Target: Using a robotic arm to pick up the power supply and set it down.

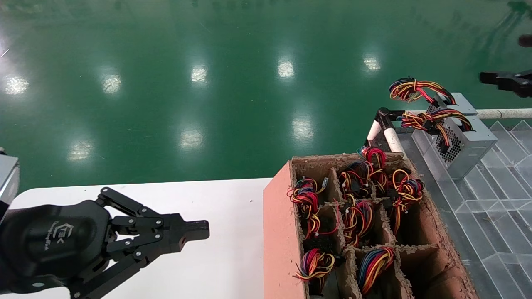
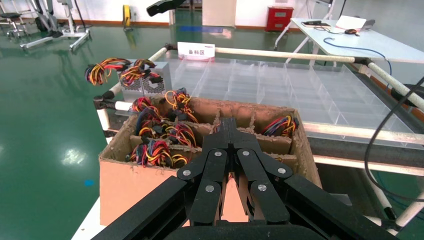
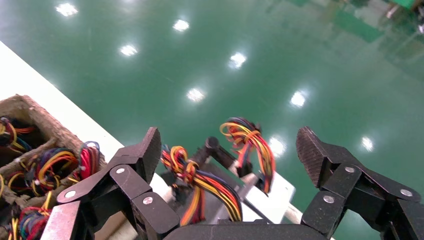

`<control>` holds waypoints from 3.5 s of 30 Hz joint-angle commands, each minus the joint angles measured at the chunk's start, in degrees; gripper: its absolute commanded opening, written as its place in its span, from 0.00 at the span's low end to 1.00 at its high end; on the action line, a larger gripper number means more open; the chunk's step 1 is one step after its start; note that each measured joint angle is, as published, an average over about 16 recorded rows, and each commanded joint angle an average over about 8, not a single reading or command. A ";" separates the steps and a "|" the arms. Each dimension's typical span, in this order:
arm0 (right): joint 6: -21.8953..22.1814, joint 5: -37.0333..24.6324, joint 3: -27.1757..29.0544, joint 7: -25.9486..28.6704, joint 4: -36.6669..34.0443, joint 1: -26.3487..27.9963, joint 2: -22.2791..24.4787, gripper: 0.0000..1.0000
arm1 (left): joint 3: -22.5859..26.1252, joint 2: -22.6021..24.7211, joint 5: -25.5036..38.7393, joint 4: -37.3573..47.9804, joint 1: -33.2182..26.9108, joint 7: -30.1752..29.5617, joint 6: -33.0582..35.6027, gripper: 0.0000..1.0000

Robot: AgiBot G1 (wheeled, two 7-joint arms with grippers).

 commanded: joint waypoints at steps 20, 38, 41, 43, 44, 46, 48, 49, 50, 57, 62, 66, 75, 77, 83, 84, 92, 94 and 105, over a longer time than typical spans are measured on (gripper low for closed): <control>-0.84 17.76 5.48 7.28 25.31 -23.45 0.68 1.00 | 0.04 -0.02 -0.03 0.00 -0.01 0.02 -0.02 0.27; -1.55 33.05 10.20 13.54 47.13 -43.67 1.26 1.00 | 0.08 -0.03 -0.05 0.00 -0.02 0.04 -0.03 1.00; -1.66 35.59 10.98 14.58 50.76 -47.04 1.36 1.00 | 0.08 -0.03 -0.06 0.00 -0.02 0.04 -0.04 1.00; -1.74 37.32 11.51 15.28 53.22 -49.32 1.42 1.00 | 0.09 -0.04 -0.06 0.00 -0.02 0.04 -0.04 1.00; -1.78 38.14 11.77 15.62 54.41 -50.41 1.45 1.00 | 0.09 -0.04 -0.06 0.00 -0.02 0.04 -0.04 1.00; -1.86 39.87 12.30 16.33 56.87 -52.69 1.52 1.00 | 0.09 -0.04 -0.06 0.00 -0.02 0.05 -0.04 1.00; -1.94 41.56 12.82 17.02 59.28 -54.93 1.58 1.00 | 0.10 -0.04 -0.07 0.00 -0.02 0.05 -0.04 1.00; -1.98 42.42 13.09 17.37 60.51 -56.06 1.61 1.00 | 0.10 -0.04 -0.07 0.00 -0.02 0.05 -0.04 1.00; -2.01 43.18 13.32 17.68 61.60 -57.08 1.64 1.00 | 0.10 -0.04 -0.07 0.00 -0.02 0.05 -0.04 1.00; -2.21 46.97 14.47 19.08 66.98 -62.18 1.77 1.00 | 0.10 -0.05 -0.09 0.01 -0.01 0.06 -0.06 1.00; -2.22 47.32 14.63 19.14 67.31 -62.55 1.80 1.00 | 0.11 -0.05 -0.11 0.02 -0.01 0.06 -0.06 1.00; -2.20 46.90 14.53 19.02 66.70 -61.96 1.80 1.00 | 0.11 -0.05 -0.11 0.02 -0.01 0.06 -0.07 1.00; -2.19 46.23 14.29 18.83 65.86 -61.11 1.78 1.00 | 0.11 -0.05 -0.11 0.02 -0.01 0.06 -0.07 1.00; -2.18 46.13 14.26 18.81 65.74 -60.99 1.77 1.00 | 0.11 -0.05 -0.11 0.02 -0.01 0.06 -0.07 1.00; -2.16 45.94 14.20 18.77 65.48 -60.74 1.76 1.00 | 0.11 -0.05 -0.11 0.02 -0.01 0.06 -0.07 1.00; -2.16 45.92 14.19 18.77 65.45 -60.71 1.75 1.00 | 0.11 -0.05 -0.11 0.02 -0.01 0.06 -0.07 1.00; -2.14 45.78 14.16 18.75 65.28 -60.53 1.75 1.00 | 0.11 -0.05 -0.11 0.02 -0.01 0.06 -0.07 1.00; -2.13 45.76 14.15 18.74 65.25 -60.50 1.75 1.00 | 0.11 -0.05 -0.11 0.01 -0.01 0.06 -0.07 1.00; -2.10 45.69 14.10 18.71 65.16 -60.41 1.75 1.00 | 0.11 -0.05 -0.11 0.02 -0.01 0.06 -0.07 1.00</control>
